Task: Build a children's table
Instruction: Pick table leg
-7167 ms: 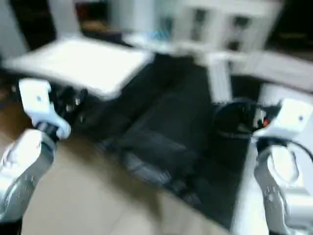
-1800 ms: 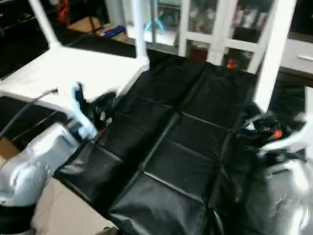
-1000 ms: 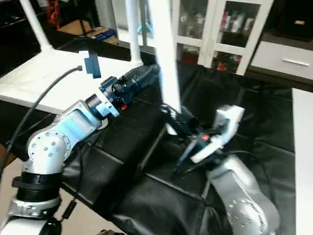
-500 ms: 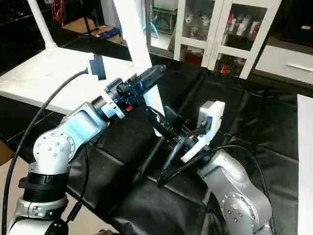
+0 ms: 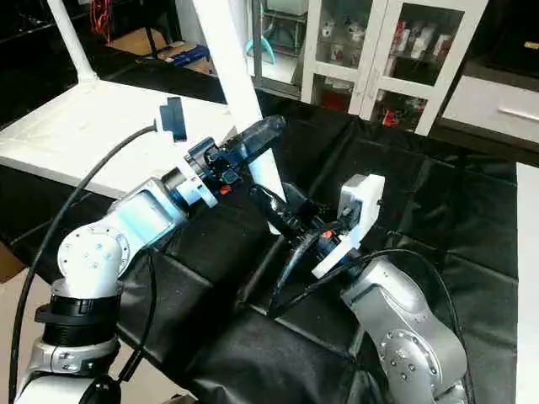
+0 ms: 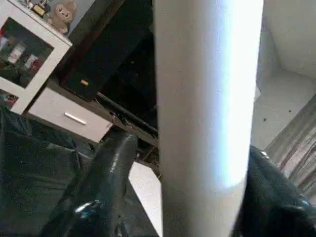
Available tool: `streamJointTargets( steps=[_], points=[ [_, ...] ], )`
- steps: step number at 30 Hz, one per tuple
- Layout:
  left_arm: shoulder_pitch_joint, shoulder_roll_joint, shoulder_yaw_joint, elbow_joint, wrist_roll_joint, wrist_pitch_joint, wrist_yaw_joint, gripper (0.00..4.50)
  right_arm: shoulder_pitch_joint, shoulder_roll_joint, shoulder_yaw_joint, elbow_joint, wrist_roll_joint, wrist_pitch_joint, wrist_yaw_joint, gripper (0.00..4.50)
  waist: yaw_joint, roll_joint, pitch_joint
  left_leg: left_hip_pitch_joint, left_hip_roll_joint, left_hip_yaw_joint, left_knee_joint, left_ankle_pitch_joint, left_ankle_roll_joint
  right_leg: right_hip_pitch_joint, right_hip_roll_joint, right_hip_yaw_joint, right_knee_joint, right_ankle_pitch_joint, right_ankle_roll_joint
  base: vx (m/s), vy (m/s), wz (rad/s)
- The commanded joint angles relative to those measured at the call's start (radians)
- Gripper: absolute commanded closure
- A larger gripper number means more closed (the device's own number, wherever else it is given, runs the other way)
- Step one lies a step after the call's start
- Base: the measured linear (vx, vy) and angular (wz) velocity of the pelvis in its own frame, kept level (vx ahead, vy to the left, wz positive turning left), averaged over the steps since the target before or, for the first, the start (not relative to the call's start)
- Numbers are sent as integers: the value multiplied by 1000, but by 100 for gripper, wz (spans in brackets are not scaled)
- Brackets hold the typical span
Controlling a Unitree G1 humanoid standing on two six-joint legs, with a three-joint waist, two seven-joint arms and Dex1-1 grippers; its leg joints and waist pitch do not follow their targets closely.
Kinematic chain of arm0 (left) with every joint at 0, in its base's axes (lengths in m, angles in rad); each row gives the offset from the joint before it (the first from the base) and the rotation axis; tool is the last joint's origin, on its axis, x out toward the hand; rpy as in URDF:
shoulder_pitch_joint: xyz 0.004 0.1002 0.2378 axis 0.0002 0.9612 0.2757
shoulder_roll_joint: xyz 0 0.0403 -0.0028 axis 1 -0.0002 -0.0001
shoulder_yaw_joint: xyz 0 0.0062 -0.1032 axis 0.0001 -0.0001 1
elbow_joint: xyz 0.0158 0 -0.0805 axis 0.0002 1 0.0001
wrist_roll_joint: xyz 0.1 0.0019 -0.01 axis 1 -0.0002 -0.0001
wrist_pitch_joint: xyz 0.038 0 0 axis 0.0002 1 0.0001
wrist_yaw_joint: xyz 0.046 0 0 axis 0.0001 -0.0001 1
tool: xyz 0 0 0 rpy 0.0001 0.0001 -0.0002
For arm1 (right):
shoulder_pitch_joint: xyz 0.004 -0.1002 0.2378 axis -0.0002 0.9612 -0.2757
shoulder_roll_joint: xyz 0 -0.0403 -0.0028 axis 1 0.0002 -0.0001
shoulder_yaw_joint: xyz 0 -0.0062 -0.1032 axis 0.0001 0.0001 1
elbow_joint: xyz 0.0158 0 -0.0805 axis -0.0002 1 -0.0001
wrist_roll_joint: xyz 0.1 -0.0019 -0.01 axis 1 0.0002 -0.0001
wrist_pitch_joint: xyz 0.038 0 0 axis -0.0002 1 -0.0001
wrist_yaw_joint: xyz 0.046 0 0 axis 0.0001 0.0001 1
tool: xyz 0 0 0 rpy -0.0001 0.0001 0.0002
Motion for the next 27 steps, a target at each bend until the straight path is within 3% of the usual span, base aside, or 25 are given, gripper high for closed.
streamJointTargets(
  steps=[1,2,10,11,12,14,15,17,21,22,27],
  points=[
    [-21,5,28,22,19,0,28,176,-19,2,-11,-15,6,-41,-2,327,-1,-10,-68,35,37,-26,-92,-324,-51,25,-6,10,-86,-300,-133,0,0,0],
    [-27,4,36,32,29,-8,40,197,-20,3,-11,-14,-3,-47,-6,327,-1,-8,-68,36,37,-27,-92,-329,-54,24,-6,9,-87,-305,-131,0,0,0],
    [-33,1,49,42,47,-27,55,249,-28,8,-14,1,-14,-46,-15,327,-1,-12,-68,35,38,-26,-92,-332,-54,24,-7,10,-89,-315,-130,0,0,0],
    [-36,0,55,44,48,-33,60,256,-29,16,-21,6,-5,-40,-24,327,-3,-21,-67,33,37,-25,-91,-332,-50,24,-6,10,-90,-320,-131,0,0,0],
    [-39,0,60,46,49,-37,63,270,-30,21,-25,9,1,-36,-30,292,-1,-15,-67,35,37,-26,-92,-334,-50,23,-7,10,-89,-328,-131,0,0,0],
    [-46,4,72,52,49,-45,71,280,-28,20,-20,16,-8,-41,-31,257,-2,-15,-67,36,37,-27,-92,-337,-52,22,-7,10,-90,-335,-127,0,0,0],
    [-47,5,75,53,48,-46,72,284,-27,20,-18,17,-8,-41,-30,255,-2,-23,-67,33,38,-26,-91,-334,-51,23,-7,10,-91,-332,-125,0,0,0],
    [-47,5,88,55,43,-43,79,287,-22,22,-8,20,-9,-41,-23,249,-4,-21,-67,30,35,-27,-92,-323,-47,27,-7,9,-88,-326,-117,0,0,0],
    [-45,3,89,54,45,-42,81,294,-23,26,-5,23,-5,-39,-17,207,-2,-17,-68,34,39,-27,-91,-316,-45,23,-7,10,-88,-319,-124,0,0,0],
    [-46,0,94,54,44,-46,88,294,-24,27,-5,25,-4,-37,-14,207,-2,-26,-68,33,39,-25,-91,-315,-43,22,-6,11,-89,-316,-125,0,0,0],
    [-73,61,132,75,30,-11,91,294,-29,-30,-17,22,-37,-43,15,158,6,-25,-69,33,38,-25,-90,-295,-42,26,-7,10,-81,-295,-127,0,0,0]
  ],
)
